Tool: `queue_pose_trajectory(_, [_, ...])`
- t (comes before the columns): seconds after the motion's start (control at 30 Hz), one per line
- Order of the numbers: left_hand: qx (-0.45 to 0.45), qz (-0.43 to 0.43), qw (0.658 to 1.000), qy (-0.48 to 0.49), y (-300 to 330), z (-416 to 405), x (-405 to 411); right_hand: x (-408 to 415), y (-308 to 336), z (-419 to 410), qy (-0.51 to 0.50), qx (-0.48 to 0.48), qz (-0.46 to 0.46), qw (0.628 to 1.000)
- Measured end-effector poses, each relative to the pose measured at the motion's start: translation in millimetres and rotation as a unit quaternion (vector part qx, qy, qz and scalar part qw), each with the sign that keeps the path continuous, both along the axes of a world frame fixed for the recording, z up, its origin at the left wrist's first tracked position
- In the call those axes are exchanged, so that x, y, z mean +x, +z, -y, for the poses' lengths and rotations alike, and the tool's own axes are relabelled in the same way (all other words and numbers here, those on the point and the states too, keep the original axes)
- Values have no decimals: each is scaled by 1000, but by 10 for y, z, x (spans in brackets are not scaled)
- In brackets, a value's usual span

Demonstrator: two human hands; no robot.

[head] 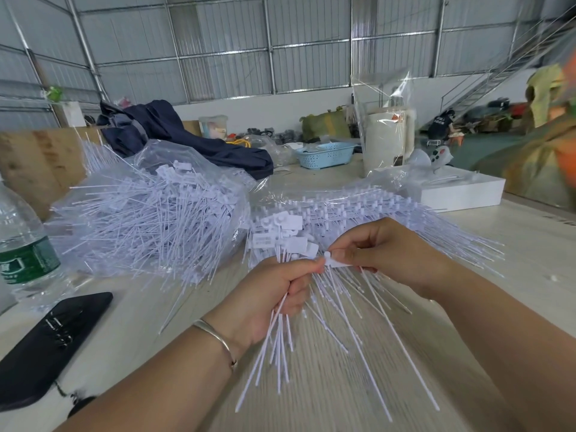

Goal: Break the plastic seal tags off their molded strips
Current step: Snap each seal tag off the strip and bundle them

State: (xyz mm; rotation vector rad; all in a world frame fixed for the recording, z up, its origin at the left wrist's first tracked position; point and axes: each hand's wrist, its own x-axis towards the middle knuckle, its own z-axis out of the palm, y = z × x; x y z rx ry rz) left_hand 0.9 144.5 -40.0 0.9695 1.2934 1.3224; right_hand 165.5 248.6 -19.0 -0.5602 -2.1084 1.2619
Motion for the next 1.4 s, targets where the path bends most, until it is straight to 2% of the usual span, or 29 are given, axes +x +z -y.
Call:
queue_pose_trajectory(0.23, [30, -37, 998, -35, 48, 30, -4, 18, 40, -11, 23, -34, 7, 999])
queue_pose_trajectory(0.37, [10, -63, 997, -53, 28, 40, -2, 44, 58, 0, 44, -25, 56, 997])
queue_pose_trajectory(0.5, [-19, -55, 992, -112, 25, 47, 2, 66, 66, 1, 68, -52, 59, 995])
queue_pose_trajectory(0.63, [-35, -68, 979, -187, 49, 75, -13, 84, 88, 5, 138, -86, 74, 984])
queue_pose_trajectory(0.73, [-40, -64, 972, -224, 61, 105, -51, 137, 115, -9, 197, -160, 50, 966])
queue_pose_trajectory(0.8, [-34, -50, 975, -212, 68, 109, -98, 163, 131, -45, 185, -190, 18, 964])
queue_pose_trajectory(0.87, [-13, -42, 983, -180, 70, 94, -128, 153, 115, -81, 130, -183, -4, 974])
queue_pose_trajectory(1.0, [12, -47, 995, -90, 29, 48, -102, 63, 49, -71, 33, -146, 24, 988])
queue_pose_trajectory(1.1, [12, -36, 999, -7, -12, 10, -68, 44, 40, -69, 37, -196, 5, 980])
queue_pose_trajectory(1.2, [18, -2, 999, 39, -33, -9, -58, 43, 52, -64, 46, -203, -5, 978])
queue_pose_trajectory(1.27, [17, 10, 999, 42, -8, -3, -44, 36, 42, -48, 54, -191, 1, 980])
queue_pose_trajectory(1.4, [16, -41, 999, 26, 23, 12, -19, 16, 40, -23, 34, -169, -15, 985])
